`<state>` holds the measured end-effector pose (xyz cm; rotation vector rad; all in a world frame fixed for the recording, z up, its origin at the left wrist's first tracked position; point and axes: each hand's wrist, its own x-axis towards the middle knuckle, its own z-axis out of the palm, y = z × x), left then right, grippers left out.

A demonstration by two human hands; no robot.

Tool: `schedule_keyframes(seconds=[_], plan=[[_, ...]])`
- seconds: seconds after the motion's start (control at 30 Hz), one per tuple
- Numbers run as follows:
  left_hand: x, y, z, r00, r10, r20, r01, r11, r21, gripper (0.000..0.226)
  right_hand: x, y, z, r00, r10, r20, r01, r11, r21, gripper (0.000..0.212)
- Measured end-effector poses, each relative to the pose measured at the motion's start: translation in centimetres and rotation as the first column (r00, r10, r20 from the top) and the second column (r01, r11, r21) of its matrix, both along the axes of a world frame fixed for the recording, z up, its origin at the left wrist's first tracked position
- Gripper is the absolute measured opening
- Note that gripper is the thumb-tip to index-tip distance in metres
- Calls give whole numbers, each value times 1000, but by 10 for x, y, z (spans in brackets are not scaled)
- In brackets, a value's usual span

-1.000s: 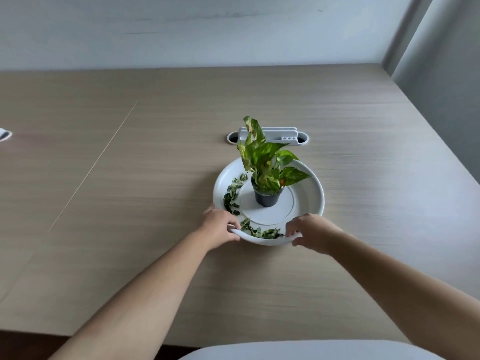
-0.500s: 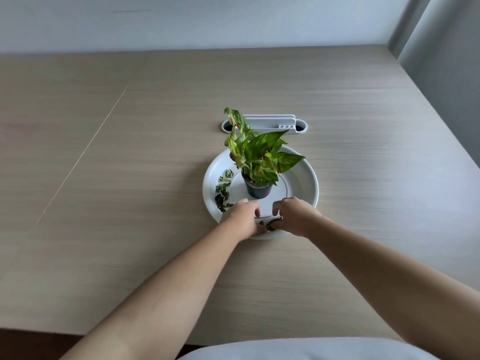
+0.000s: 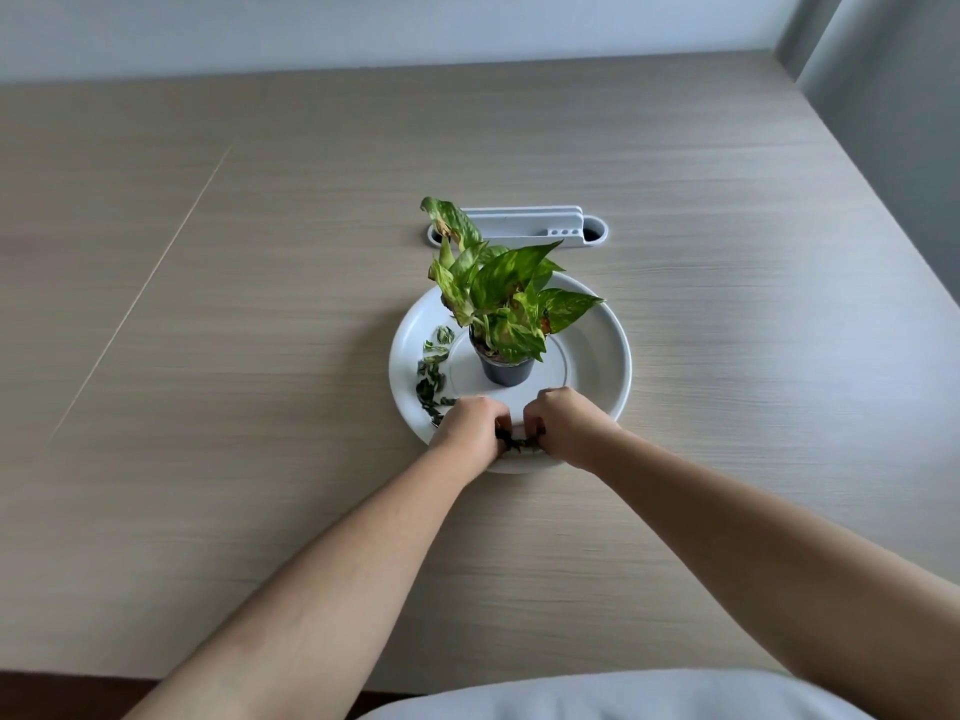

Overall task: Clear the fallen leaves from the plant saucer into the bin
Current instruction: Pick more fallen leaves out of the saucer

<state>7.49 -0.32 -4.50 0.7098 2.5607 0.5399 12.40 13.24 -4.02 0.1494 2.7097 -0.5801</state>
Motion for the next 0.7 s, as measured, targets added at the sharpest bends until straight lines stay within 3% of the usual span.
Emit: schedule_keyframes(seconds=[0.13,0.4,0.7], plan=[[-5,-8,4,991,105,88,-112,991,79,16,0,3,1,999,-34,-2,34,999,-20,24],[-22,-31,28,957,254,140,-282,928,244,10,-1,11,23,965,-203,-166,188,977,-103,21],[7,7,40,978,47,206,-110,944,310,10,56,41,49,868,-408,-284,389,913,-123,21]])
